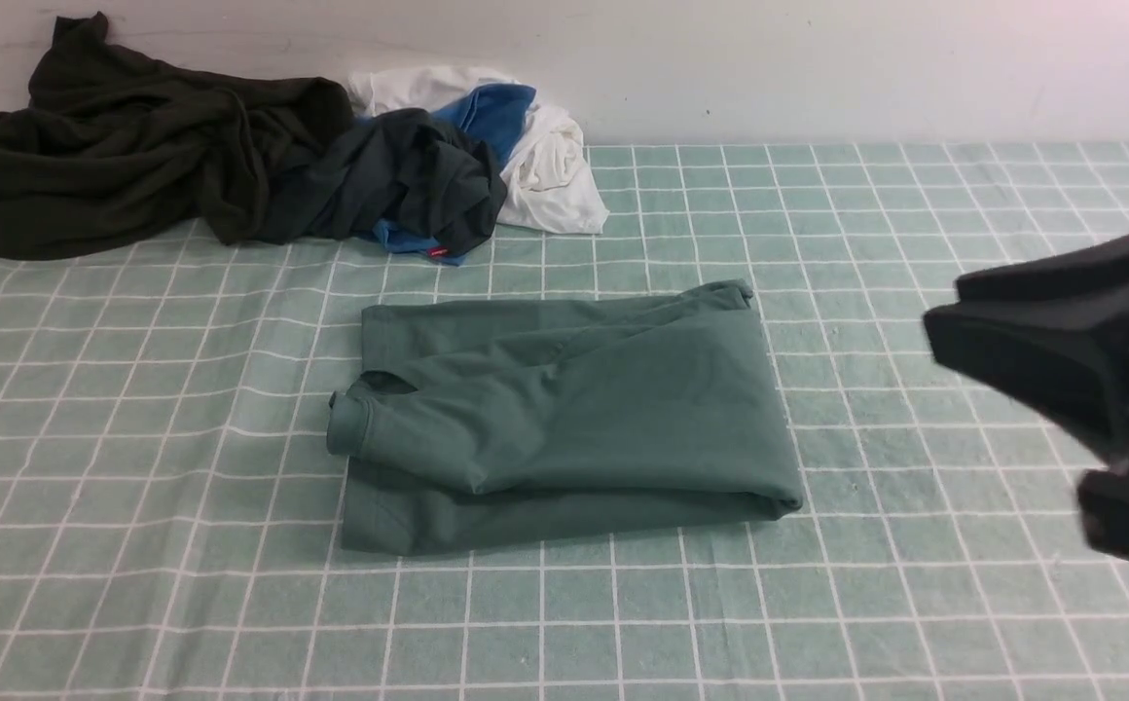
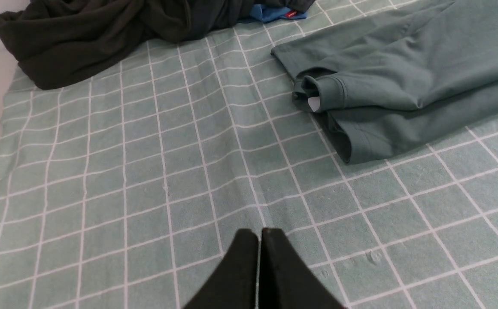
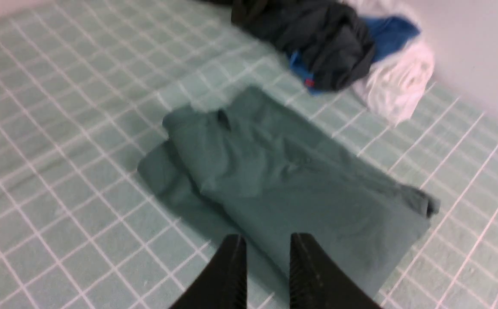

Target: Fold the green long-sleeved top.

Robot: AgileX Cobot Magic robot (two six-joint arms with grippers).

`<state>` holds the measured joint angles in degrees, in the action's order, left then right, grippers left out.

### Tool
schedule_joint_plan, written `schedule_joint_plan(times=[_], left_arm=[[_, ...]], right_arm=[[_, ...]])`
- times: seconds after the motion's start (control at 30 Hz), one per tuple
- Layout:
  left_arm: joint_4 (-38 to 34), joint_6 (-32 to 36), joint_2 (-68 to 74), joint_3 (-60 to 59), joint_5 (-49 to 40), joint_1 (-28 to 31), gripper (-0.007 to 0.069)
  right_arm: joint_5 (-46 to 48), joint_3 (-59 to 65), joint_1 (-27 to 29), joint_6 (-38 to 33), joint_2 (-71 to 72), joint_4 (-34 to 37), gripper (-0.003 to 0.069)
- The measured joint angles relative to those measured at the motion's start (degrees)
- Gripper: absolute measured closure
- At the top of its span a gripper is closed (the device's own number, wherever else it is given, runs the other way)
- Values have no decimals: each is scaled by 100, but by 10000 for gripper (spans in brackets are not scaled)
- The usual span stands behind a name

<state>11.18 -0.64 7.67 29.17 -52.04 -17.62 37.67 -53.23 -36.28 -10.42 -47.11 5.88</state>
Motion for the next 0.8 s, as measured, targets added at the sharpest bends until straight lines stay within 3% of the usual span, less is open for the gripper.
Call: schedule_joint_plan(times=[0.23,0.5,0.57,0.63,0.73,0.8], left_arm=[[0,5,0,0,-5,0,627],[0,5,0,0,-16,0,627],[0,5,0,0,-16,0,627],[0,5,0,-8,-16,0,627],[0,5,0,-19,-16,0,627],[0,5,0,-36,-16,0,627]], right_arm=[[32,381,0,0,1003,0,530],[414,381,0,0,1173,-53,534],[414,381,0,0,1173,-73,548],[370,410,0,0,1173,-39,626],[123,588,0,34,1178,28,655],[-611,1084,42,156,1316,66,669]])
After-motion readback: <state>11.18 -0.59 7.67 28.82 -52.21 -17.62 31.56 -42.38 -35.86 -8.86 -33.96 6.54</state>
